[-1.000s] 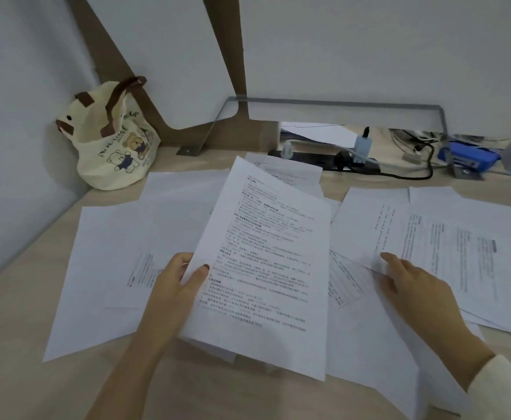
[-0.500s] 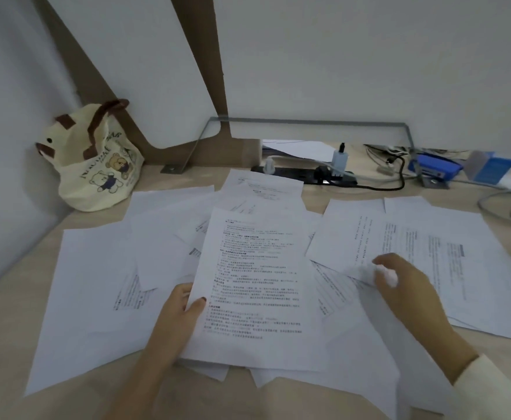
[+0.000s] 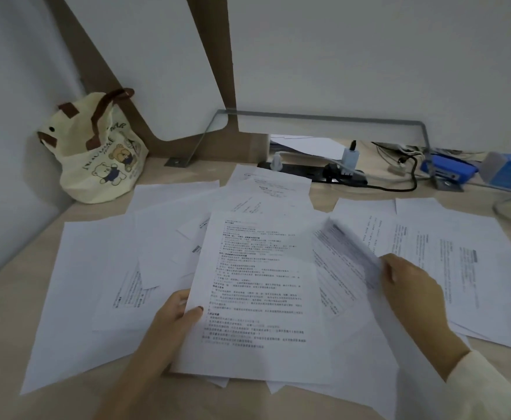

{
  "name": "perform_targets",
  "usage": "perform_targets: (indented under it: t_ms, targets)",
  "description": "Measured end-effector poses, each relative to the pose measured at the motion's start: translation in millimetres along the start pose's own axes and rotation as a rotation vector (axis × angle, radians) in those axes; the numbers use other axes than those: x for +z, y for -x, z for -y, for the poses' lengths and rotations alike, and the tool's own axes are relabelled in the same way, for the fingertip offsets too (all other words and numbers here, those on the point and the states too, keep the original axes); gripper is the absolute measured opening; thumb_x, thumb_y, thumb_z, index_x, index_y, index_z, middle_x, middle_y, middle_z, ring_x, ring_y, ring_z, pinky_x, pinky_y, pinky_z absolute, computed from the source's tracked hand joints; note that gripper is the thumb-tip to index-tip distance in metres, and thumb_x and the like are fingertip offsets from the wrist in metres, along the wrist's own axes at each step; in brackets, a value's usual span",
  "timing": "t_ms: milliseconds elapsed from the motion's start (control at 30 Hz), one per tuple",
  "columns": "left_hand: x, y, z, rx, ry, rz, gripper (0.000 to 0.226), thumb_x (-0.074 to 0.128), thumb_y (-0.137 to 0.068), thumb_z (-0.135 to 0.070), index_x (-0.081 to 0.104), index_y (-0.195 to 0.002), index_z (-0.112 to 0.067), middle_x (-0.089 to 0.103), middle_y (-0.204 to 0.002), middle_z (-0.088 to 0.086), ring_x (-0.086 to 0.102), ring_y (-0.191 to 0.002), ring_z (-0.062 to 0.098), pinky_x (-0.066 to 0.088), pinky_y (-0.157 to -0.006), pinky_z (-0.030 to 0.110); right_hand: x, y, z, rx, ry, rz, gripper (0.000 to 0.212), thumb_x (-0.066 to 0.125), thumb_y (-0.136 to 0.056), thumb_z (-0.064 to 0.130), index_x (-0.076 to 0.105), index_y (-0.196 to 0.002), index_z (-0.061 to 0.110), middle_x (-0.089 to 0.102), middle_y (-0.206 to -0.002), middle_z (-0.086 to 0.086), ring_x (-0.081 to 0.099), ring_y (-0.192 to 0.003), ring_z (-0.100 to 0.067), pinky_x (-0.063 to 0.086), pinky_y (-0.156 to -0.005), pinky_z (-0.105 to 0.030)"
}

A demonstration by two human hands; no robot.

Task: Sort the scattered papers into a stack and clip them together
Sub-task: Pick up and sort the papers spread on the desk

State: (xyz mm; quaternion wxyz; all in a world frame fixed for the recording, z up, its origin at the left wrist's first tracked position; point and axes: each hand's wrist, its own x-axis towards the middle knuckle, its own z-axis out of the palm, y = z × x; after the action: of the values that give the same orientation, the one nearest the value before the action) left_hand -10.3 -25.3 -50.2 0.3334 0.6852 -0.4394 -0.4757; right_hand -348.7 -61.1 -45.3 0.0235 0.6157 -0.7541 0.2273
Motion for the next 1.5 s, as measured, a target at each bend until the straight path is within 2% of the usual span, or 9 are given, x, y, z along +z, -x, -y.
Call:
perform_targets:
  t_ms: [100,433,533,633,833,1000,1100,1233,1500]
  targets:
    - [-3,0,0,-0.014,0.03,0.029,0.022,0.05,-0.092,-0.009,0.055,-0.111,-0.019,0.064,-0.102,-0.001,0.062,-0.09,0.012,0.046,-0.068,0.024,-13,-3,16,-0.083,-0.301,-0.132,0.011,0.056,-0.086,-0.003,0.066,-0.086,-0.001,0.059,-0.066,-0.002,0.049,-0.053,-0.012,0.042,-0.054,-0.006]
    - [-7,4,-6,-0.132,0.271,0.013,0.026,0.044,-0.096,-0.021,0.063,-0.097,-0.005,0.062,-0.115,0.024,0.06,-0.086,0.025,0.046,-0.075,0.033,13,44,45,-0.506,-0.505,0.224,0.03,0.054,-0.086,0.005,0.052,-0.08,0.034,0.066,-0.098,0.022,0.041,-0.112,0.025,0.023,-0.1,0.001]
    - [-9,-3,-7,-0.191,0.446,0.073,0.055,0.03,-0.095,-0.05,0.06,-0.111,-0.007,0.065,-0.11,0.018,0.062,-0.102,0.033,0.048,-0.089,0.042,30,41,37,-0.368,-0.533,0.421,0.036,0.055,-0.086,0.006,0.05,-0.069,0.037,0.059,-0.103,0.041,0.042,-0.122,0.012,0.02,-0.106,-0.005]
    - [-8,-3,-5,-0.153,0.421,0.143,0.045,0.045,-0.091,-0.044,0.06,-0.119,-0.011,0.064,-0.119,0.014,0.06,-0.11,0.028,0.045,-0.098,0.04,34,39,40,-0.296,-0.505,0.551,0.049,0.055,-0.087,0.005,0.061,-0.054,0.041,0.062,-0.117,0.021,0.042,-0.126,-0.001,0.027,-0.097,-0.011]
    - [1,8,-2,0.026,0.13,0.077,0.035,0.054,-0.091,-0.009,0.054,-0.126,-0.014,0.063,-0.117,0.003,0.061,-0.1,0.016,0.048,-0.081,0.026,13,57,54,-0.211,-0.739,0.442,0.057,0.055,-0.084,0.009,0.055,-0.101,0.064,0.053,-0.121,0.027,0.044,-0.117,0.016,0.03,-0.103,-0.009]
    - [-7,10,1,0.071,0.089,-0.055,0.036,0.05,-0.093,-0.01,0.05,-0.128,-0.011,0.058,-0.116,0.003,0.055,-0.105,0.02,0.042,-0.088,0.031,-18,56,34,0.454,-1.023,0.391,0.054,0.055,-0.081,0.007,0.045,-0.133,0.015,0.043,-0.131,-0.006,0.04,-0.125,-0.023,0.028,-0.107,-0.037]
    - [-10,12,8,0.067,0.065,-0.078,0.036,0.048,-0.094,-0.011,0.048,-0.13,-0.011,0.058,-0.123,0.005,0.055,-0.109,0.022,0.043,-0.091,0.033,-26,64,25,0.654,-1.155,0.336,0.028,0.05,-0.086,0.002,0.052,-0.113,0.009,0.047,-0.109,-0.001,0.043,-0.113,-0.022,0.034,-0.108,-0.039]
    - [-10,12,9,0.063,0.025,-0.067,0.038,0.046,-0.094,-0.012,0.047,-0.132,-0.013,0.057,-0.127,0.006,0.054,-0.111,0.022,0.043,-0.092,0.034,-24,65,36,0.802,-1.421,0.328,0.025,0.047,-0.088,-0.002,0.044,-0.067,0.011,0.036,-0.071,-0.006,0.042,-0.067,-0.016,0.048,-0.072,-0.026]
    - [-12,18,6,0.076,0.036,-0.026,0.038,0.045,-0.095,-0.012,0.047,-0.133,-0.014,0.057,-0.128,0.006,0.054,-0.115,0.023,0.043,-0.1,0.038,4,56,81,0.637,-1.215,0.442,0.01,0.052,-0.09,0.003,0.058,-0.097,-0.001,0.064,-0.091,-0.019,0.063,-0.081,-0.031,0.054,-0.067,-0.031]
